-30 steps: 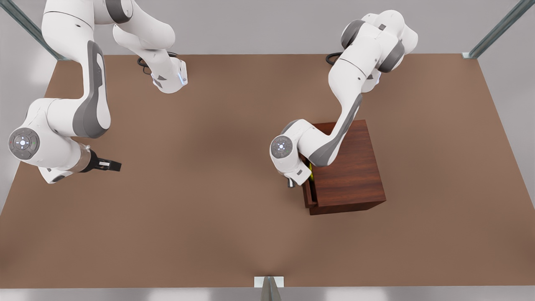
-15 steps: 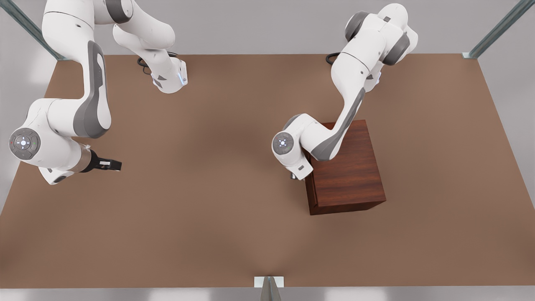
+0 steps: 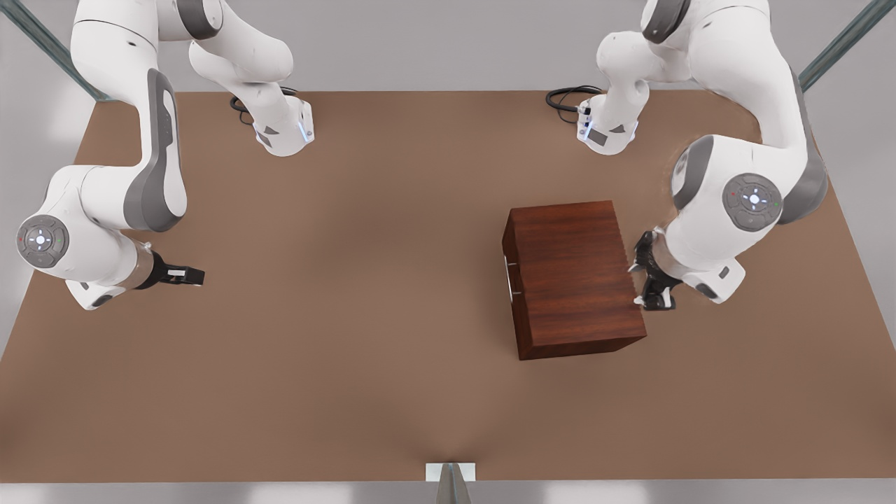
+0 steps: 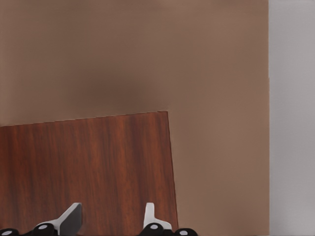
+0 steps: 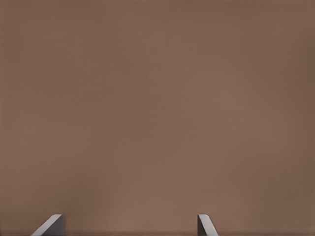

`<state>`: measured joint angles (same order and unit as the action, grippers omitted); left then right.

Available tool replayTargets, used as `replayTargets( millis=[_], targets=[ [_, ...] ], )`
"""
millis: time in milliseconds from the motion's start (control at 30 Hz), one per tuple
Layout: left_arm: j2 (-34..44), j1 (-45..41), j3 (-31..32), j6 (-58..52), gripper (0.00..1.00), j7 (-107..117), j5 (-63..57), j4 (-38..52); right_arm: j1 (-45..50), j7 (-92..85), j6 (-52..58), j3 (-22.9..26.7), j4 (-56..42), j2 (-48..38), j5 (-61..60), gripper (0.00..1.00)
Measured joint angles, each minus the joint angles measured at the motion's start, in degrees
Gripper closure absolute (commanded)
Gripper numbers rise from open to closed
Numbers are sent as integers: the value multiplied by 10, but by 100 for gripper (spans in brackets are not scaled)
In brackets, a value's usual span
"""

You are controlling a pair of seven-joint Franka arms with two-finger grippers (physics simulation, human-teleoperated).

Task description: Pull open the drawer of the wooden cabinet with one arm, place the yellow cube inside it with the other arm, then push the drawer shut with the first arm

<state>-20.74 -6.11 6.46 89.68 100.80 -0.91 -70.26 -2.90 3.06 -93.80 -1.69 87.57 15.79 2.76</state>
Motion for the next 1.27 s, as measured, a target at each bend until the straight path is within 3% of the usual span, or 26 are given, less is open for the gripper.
replayTargets(
  millis=[133, 233, 533, 1267],
  targets=[
    [8, 48, -11, -36, 0, -203, 23, 9, 0, -2, 0, 0, 0, 0, 0, 0],
    [57, 86, -20, -11, 0, -343, 54, -89, 0, -3, 0, 0, 0, 0, 0, 0],
    [46, 52, -19, 18, 0, -640, 60, -69, 0, -5, 0, 0, 0, 0, 0, 0],
    [47, 44, -18, -12, 0, -943, 35, -66, 0, -7, 0, 0, 0, 0, 0, 0]
  ],
)
